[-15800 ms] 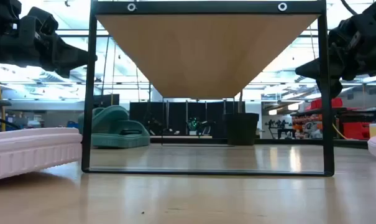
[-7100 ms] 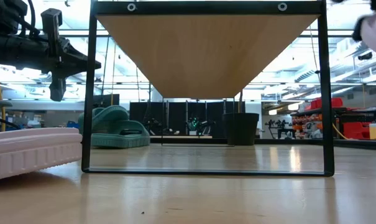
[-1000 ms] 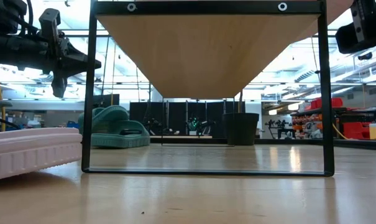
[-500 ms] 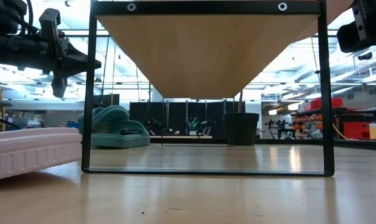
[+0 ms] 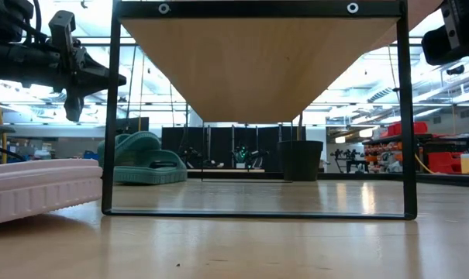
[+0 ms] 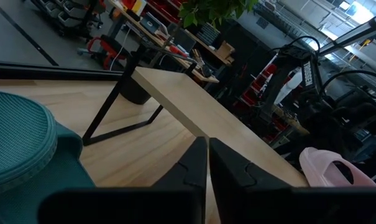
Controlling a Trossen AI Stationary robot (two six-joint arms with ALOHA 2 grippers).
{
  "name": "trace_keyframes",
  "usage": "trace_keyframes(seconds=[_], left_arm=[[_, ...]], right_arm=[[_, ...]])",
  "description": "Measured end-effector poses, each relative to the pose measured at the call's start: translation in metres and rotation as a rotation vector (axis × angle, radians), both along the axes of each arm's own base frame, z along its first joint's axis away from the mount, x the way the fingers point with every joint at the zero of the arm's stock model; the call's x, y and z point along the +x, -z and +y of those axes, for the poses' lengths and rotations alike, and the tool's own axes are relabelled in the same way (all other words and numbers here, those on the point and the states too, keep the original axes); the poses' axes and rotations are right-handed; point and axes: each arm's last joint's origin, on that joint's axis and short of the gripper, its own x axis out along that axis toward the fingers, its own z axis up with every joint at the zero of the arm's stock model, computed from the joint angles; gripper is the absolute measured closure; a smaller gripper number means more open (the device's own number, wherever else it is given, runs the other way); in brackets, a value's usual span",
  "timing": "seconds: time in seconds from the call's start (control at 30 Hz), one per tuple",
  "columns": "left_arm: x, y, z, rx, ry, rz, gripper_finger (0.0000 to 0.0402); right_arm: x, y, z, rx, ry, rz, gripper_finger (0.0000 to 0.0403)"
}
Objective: Pick and place slides into the shelf
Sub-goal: Put the right pink slide on the shelf
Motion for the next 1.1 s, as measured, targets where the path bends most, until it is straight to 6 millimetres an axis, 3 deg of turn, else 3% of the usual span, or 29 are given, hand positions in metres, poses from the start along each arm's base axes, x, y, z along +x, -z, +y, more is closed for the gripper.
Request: trace_keyframes(seconds=[1.1], left_arm=[[-0.0002, 0.0001, 0.0005, 0.007, -0.019, 0.004, 0.0375]], right_arm=[[-0.0008, 0.0029, 0.0014, 0.004, -0.065, 0.035, 0.0346]])
